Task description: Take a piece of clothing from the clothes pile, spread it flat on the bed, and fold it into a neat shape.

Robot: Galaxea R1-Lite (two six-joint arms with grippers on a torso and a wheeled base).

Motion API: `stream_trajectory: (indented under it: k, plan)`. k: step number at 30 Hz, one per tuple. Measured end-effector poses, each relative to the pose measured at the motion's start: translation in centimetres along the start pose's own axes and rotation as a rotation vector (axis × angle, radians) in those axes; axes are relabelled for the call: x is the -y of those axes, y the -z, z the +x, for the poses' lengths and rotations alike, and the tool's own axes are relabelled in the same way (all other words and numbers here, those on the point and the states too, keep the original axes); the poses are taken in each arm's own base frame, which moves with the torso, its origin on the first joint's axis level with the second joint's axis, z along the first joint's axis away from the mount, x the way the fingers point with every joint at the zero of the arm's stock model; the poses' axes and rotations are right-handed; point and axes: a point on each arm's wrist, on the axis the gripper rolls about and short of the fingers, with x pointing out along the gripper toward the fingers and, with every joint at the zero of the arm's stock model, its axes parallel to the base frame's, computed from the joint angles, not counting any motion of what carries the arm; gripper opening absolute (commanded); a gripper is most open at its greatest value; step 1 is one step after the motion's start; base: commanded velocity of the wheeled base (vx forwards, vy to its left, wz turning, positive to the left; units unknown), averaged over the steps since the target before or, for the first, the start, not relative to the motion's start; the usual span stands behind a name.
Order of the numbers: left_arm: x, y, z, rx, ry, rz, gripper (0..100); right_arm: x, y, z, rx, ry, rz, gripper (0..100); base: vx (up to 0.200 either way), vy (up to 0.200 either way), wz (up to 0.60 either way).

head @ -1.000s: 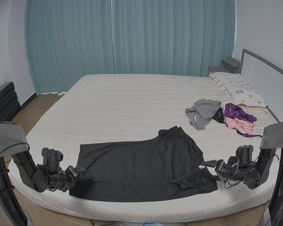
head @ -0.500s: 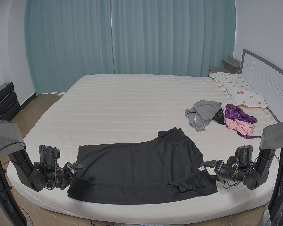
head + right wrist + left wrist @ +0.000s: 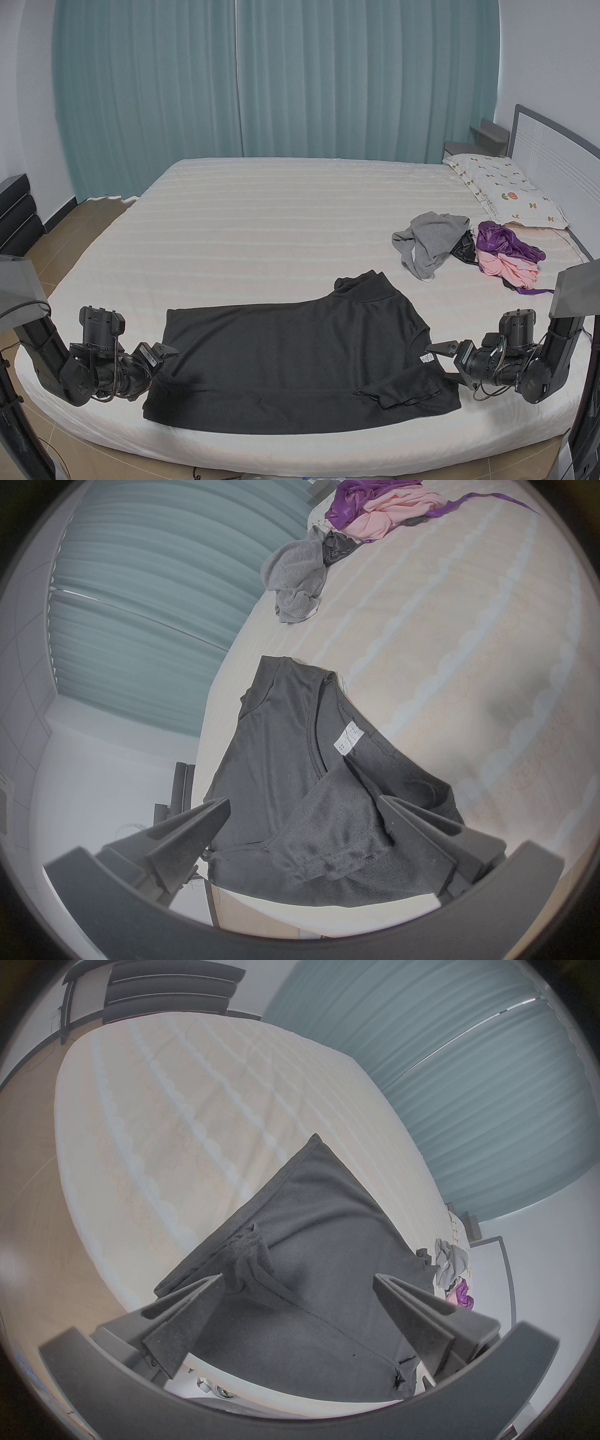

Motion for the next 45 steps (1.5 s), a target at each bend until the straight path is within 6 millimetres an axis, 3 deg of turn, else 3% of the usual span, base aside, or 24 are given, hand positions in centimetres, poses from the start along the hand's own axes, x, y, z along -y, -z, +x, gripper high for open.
stream_trajectory:
  k: [15, 22, 34, 45]
  plan:
    - [1.0, -0.9, -0.4, 0.040, 0.043, 0.016, 100, 0.1, 0.1, 0.1, -0.005, 0.003, -0.004, 100, 0.000, 0.000, 0.00]
    - [2.7, -2.4, 0.4, 0.083, 0.094, 0.028, 100, 0.2, 0.0, 0.4, -0.002, 0.004, -0.005, 100, 0.000, 0.000, 0.00]
    - [5.3, -6.9, 5.0, 0.133, 0.164, 0.139, 100, 0.6, -0.7, 0.5, 0.031, -0.019, -0.011, 100, 0.000, 0.000, 0.00]
    - [5.8, -11.2, 12.2, 0.166, 0.142, 0.223, 100, 1.0, -0.4, 0.6, 0.024, -0.013, -0.009, 100, 0.000, 0.000, 0.00]
